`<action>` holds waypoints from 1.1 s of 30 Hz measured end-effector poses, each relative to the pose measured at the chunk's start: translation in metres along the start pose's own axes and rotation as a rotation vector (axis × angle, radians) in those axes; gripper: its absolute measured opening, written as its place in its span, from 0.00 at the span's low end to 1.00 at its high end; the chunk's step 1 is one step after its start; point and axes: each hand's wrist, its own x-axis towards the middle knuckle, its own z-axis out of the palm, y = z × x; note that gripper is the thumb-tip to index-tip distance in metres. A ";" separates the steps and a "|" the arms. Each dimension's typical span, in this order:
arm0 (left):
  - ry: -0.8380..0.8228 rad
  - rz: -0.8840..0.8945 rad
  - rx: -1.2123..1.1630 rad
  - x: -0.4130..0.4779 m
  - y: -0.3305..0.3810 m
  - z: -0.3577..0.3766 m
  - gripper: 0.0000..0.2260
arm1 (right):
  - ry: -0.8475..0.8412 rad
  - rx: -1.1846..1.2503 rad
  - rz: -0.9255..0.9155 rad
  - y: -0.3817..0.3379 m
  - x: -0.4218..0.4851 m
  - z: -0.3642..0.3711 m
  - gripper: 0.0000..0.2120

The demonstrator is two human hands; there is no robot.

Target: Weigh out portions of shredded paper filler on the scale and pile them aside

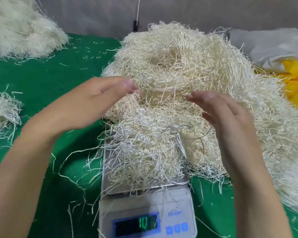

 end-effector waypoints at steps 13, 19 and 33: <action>-0.053 -0.066 0.095 -0.017 0.021 0.002 0.39 | 0.003 -0.109 -0.084 -0.007 -0.007 0.010 0.07; -0.287 -0.071 0.212 -0.017 0.017 -0.014 0.39 | -0.022 -0.232 -0.122 -0.012 -0.007 0.002 0.15; -0.367 0.022 0.450 -0.002 0.001 0.032 0.21 | -0.501 -0.639 -0.038 0.033 0.012 0.033 0.16</action>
